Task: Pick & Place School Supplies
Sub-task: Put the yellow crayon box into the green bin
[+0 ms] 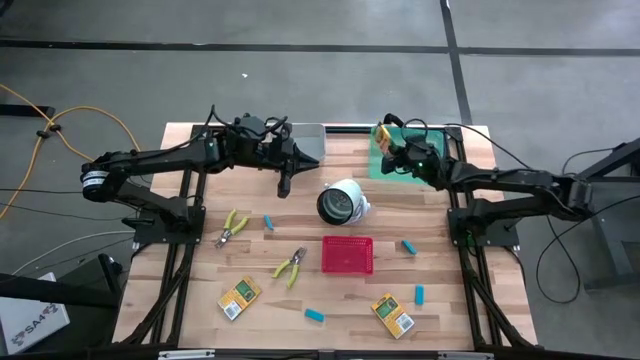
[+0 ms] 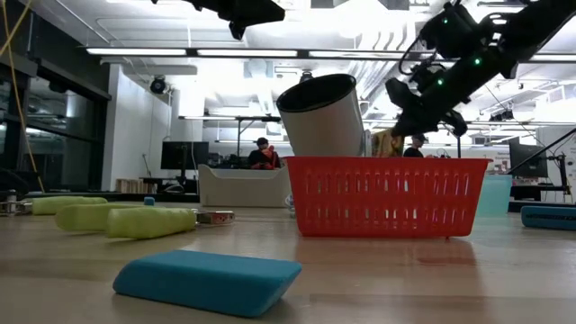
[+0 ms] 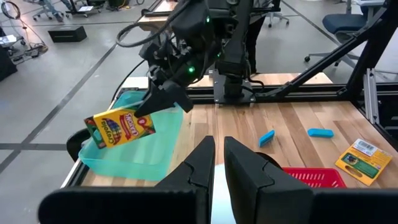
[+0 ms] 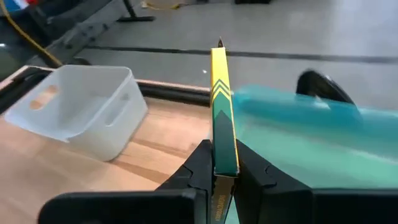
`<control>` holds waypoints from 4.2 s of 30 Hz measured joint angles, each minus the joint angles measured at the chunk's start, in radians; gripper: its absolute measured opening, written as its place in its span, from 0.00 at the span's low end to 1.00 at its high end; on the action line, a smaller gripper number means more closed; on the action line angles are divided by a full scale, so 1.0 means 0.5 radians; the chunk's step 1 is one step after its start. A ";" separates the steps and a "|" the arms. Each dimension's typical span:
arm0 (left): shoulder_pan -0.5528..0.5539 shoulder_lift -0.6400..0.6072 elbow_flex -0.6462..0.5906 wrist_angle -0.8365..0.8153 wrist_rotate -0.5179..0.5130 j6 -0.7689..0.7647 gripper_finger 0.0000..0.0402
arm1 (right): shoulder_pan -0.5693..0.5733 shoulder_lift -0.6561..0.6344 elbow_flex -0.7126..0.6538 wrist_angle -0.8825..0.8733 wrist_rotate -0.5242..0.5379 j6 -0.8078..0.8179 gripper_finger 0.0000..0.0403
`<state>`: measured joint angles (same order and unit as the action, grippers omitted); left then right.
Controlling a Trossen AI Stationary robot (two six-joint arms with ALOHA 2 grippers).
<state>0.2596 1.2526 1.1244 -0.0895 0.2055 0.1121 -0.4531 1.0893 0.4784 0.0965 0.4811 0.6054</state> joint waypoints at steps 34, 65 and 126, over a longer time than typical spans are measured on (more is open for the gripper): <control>-0.085 0.000 0.000 0.001 -0.002 -0.082 0.08 | -0.224 0.619 -0.144 0.620 -0.258 0.346 0.16; -0.085 0.000 0.000 0.001 -0.001 -0.082 0.08 | -0.225 0.612 -0.143 0.398 -0.048 0.034 0.17; -0.536 0.001 0.001 -0.697 -0.037 -0.308 0.08 | 0.388 -0.092 -0.143 0.505 -1.502 -0.623 0.38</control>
<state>-0.0084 1.2530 1.1248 -0.4380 0.1872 -0.0420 -0.2592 1.0431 0.4068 0.3491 -0.2697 0.2938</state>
